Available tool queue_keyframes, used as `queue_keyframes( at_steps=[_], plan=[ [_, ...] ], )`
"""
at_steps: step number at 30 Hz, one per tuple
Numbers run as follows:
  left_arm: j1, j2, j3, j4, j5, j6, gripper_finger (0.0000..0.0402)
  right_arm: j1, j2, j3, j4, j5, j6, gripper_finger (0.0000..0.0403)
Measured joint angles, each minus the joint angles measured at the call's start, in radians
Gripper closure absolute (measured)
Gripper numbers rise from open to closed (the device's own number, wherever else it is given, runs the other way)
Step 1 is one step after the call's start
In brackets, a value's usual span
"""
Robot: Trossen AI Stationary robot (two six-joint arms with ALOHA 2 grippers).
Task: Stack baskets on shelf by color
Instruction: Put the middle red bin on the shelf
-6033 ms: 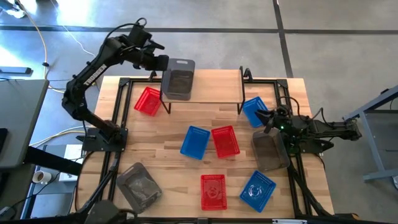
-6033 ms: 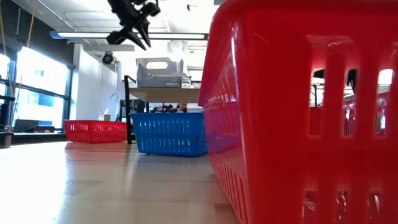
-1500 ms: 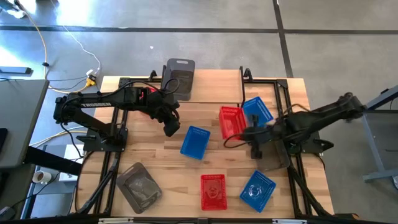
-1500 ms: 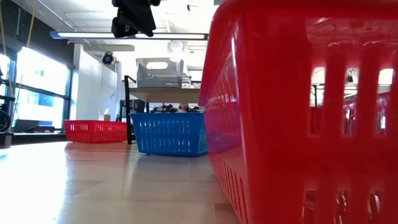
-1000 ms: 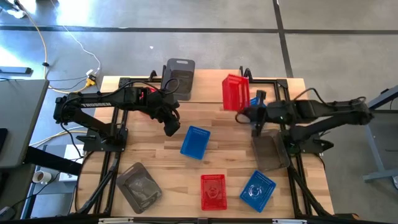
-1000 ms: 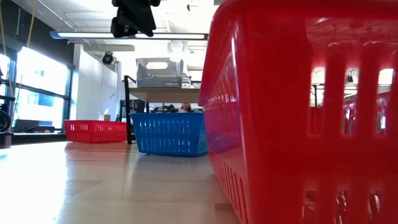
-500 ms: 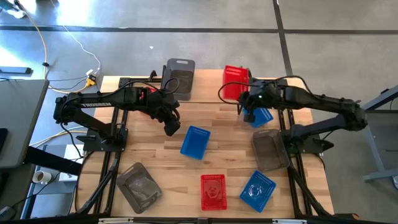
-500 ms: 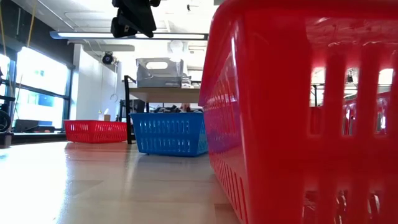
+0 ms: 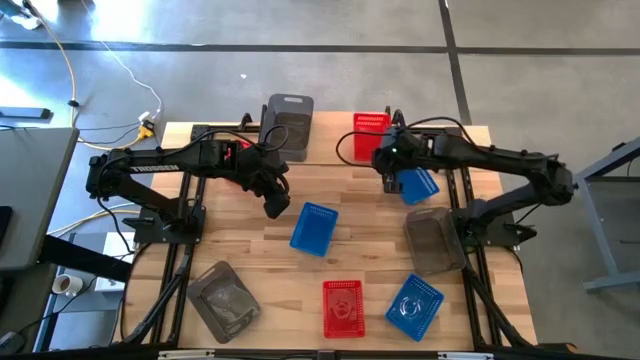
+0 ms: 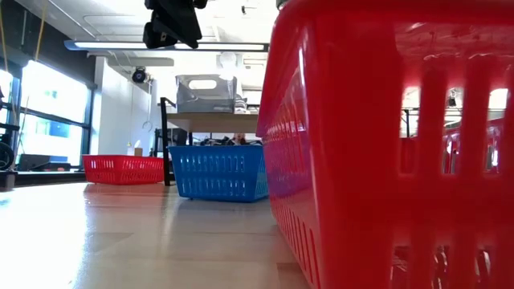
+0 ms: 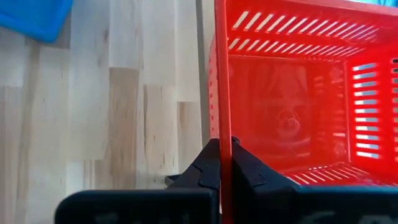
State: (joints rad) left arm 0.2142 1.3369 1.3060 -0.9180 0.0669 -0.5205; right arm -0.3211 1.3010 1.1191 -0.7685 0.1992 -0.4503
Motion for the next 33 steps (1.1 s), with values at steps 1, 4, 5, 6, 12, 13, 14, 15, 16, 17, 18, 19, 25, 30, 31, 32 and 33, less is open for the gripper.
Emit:
queue_keyframes(
  at_steps=[1,4,5,6,12,13,14,15,16,17,18,19,25,30,31,32,33],
  plan=[
    [0.000,0.000,0.000,0.000,0.000,0.000,0.0330,0.000,0.007,0.000,0.000,0.000,0.000,0.0403],
    [0.000,0.000,0.000,0.000,0.000,0.000,0.0330,0.000,0.016,0.000,0.000,0.013,0.000,0.0403],
    [0.000,0.000,0.000,0.000,0.000,0.000,0.0330,0.000,0.017,0.000,0.000,0.021,0.000,0.0403],
    [0.000,0.000,0.000,0.000,0.000,0.000,0.0330,0.000,0.017,0.000,0.000,0.031,-0.001,0.0403],
    [0.000,0.000,0.000,0.000,0.000,0.000,0.0330,0.000,0.016,0.000,0.002,0.028,-0.054,0.0403],
    [0.000,0.000,0.000,0.000,0.000,0.000,0.0330,0.000,0.016,0.000,0.002,0.028,-0.058,0.0403],
    [0.000,0.000,0.000,0.000,0.000,0.000,0.0330,0.000,0.016,0.000,0.003,0.030,-0.059,0.0403],
    [0.000,0.000,0.000,0.000,0.000,0.000,0.0330,0.000,0.016,0.000,0.005,0.034,-0.056,0.0403],
    [0.000,0.000,0.000,0.000,0.000,0.000,0.0330,0.000,0.016,0.000,0.005,0.036,-0.055,0.0403],
    [0.000,0.000,0.000,0.000,0.000,0.000,0.0330,0.000,0.016,0.000,0.004,0.036,-0.055,0.0403],
    [0.000,0.000,0.000,0.000,0.000,0.000,0.0330,0.000,0.016,0.000,0.004,0.036,-0.056,0.0402],
    [0.000,0.000,0.000,0.000,0.000,0.000,0.0330,0.000,0.016,0.000,0.007,0.036,-0.056,0.0402],
    [0.000,0.000,0.000,0.000,0.000,0.000,0.0330,0.000,0.016,0.000,0.010,0.036,-0.056,0.0402],
    [0.000,0.000,0.000,0.000,0.000,0.000,0.0330,0.000,0.016,0.000,0.010,0.036,-0.056,0.0402],
    [0.000,0.000,0.000,0.000,0.000,0.000,0.0330,0.000,0.016,0.000,0.010,0.037,-0.056,0.0402],
    [0.000,0.000,0.000,0.000,0.000,0.000,0.0330,0.000,0.016,0.000,0.010,0.042,-0.056,0.0402],
    [0.000,0.000,0.000,0.000,0.000,0.000,0.0330,0.000,0.016,0.000,0.010,0.055,-0.056,0.0402]
  ],
)
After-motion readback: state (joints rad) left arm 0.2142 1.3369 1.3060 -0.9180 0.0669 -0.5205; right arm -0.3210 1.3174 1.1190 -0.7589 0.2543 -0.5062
